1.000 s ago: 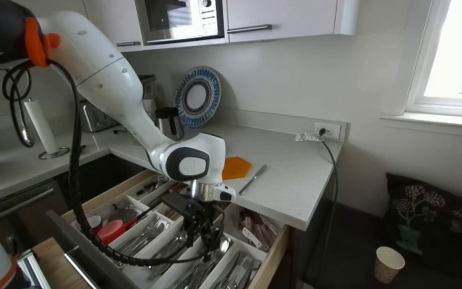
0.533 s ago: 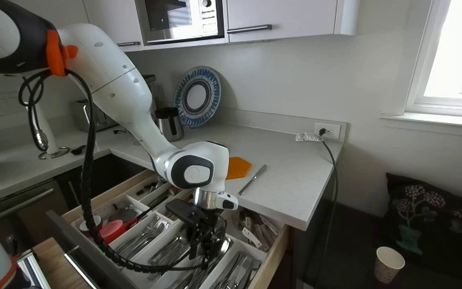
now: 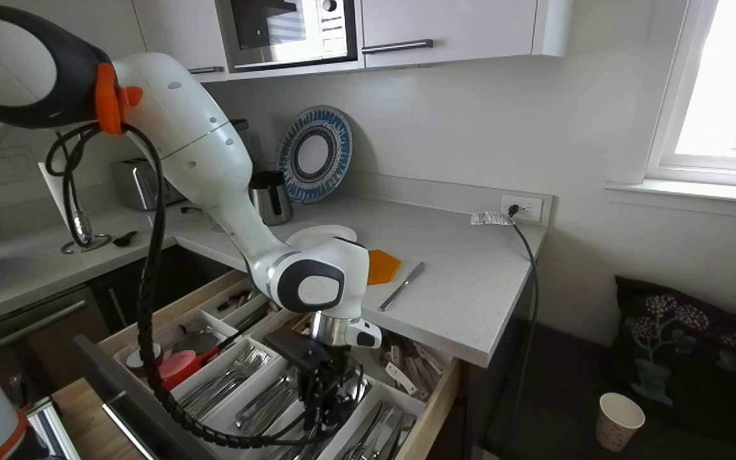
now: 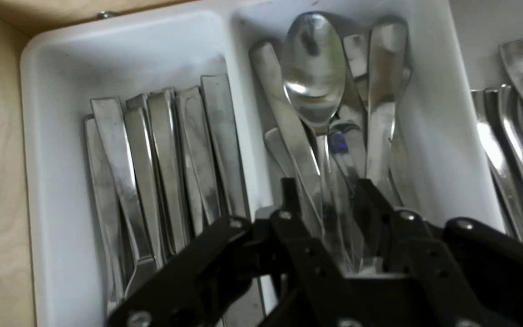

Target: Remove one spoon from the drawer

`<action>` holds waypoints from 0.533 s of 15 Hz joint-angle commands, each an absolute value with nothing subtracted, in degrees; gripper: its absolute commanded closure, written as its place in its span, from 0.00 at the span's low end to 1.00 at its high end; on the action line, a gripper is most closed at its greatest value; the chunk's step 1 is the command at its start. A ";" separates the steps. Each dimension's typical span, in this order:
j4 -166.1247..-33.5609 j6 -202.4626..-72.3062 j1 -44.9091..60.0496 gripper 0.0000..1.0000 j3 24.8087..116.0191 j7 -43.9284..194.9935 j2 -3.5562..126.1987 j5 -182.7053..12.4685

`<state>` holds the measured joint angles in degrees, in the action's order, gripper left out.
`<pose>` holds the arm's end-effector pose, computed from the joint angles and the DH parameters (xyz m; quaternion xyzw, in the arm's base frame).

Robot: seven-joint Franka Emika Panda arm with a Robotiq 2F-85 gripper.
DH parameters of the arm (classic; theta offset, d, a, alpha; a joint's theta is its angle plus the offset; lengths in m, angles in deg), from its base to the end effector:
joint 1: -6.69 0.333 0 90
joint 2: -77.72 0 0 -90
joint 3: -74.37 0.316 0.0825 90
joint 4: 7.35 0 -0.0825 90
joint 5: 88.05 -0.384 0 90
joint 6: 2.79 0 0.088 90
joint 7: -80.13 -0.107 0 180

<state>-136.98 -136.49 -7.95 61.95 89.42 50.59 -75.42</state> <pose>0.4278 -0.2324 0.1295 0.9721 -0.0592 -0.2224 0.0462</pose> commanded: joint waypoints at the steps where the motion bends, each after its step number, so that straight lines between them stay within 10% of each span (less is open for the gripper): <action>1: -135.72 -136.42 -8.55 0.65 61.93 89.50 48.58 -76.22; 8: -134.43 -135.55 -8.83 0.57 62.63 90.04 47.08 -77.06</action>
